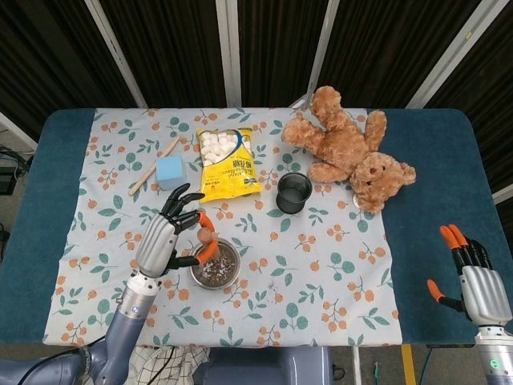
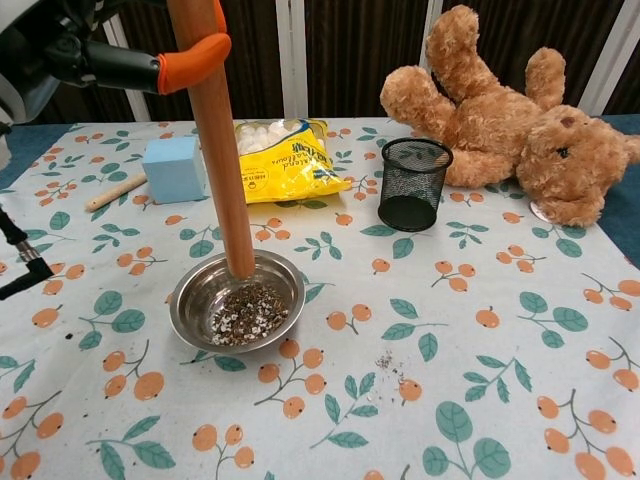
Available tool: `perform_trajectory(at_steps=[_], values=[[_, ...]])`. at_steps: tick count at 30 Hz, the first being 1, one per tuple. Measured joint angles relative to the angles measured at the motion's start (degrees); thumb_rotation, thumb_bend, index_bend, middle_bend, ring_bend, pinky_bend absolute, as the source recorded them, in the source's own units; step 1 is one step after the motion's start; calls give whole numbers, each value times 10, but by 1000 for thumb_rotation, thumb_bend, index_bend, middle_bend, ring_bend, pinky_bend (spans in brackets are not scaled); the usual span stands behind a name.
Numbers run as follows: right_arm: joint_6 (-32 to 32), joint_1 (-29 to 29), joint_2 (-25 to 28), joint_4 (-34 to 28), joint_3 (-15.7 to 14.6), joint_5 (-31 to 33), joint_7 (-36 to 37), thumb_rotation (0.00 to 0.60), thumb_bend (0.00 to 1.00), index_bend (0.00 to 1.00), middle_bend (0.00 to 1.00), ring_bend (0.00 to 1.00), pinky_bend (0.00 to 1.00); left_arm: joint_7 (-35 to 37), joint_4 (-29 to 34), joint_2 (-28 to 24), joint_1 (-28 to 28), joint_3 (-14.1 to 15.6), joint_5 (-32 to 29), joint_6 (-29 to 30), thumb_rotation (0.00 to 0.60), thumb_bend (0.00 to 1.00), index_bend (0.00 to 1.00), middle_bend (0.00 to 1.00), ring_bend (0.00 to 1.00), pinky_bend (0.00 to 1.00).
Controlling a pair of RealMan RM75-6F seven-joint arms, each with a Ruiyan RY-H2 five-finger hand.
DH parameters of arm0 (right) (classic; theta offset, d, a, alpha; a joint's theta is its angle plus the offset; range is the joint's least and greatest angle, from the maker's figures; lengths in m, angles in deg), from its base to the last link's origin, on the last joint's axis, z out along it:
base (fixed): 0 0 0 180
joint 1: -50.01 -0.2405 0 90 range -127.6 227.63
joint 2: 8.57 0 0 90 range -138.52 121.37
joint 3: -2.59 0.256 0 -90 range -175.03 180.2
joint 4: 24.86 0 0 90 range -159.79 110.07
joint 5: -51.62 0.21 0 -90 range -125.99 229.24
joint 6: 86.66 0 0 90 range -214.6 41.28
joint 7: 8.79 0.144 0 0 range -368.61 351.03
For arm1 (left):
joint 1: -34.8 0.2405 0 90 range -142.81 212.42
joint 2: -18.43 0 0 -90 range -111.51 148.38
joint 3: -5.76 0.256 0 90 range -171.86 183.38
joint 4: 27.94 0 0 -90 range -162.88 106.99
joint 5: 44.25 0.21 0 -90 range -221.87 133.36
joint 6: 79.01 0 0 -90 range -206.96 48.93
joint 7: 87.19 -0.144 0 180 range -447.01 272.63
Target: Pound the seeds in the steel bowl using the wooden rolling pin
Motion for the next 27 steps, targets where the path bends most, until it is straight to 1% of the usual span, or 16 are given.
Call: perform_trajectory(at_steps=[6,10,12,16,21,27], values=[[1,0,0,0,0,-2,2,600,359,0,0,0,0,-26,-10,-43,-2,-15,-7,-9,600,989,600,714,203,89],[0,-1,0,1,0,-3,3,600,359,0,0,0,0,-46,-27,-89,0,-25,-22,-22,600,989,600,713,203,89],[-1,-2,0,2,0,-4,2,600,359,0,0,0,0,-57,-37,-110,1,-27,-30,-32,600,988,600,714,203,89],[0,-1,-1,2,0,-4,2,600,360,0,0,0,0,-77,-76,-153,6,-22,-38,-50,600,988,600,713,203,89],[0,-2,-2,3,0,-5,-2,600,360,0,0,0,0,-73,-137,-166,10,-8,-39,-62,600,988,600,713,203,89],[1,-3,-5,2,0,-3,-15,600,360,0,0,0,0,-60,-220,-159,8,14,-30,-77,600,987,600,714,212,89]])
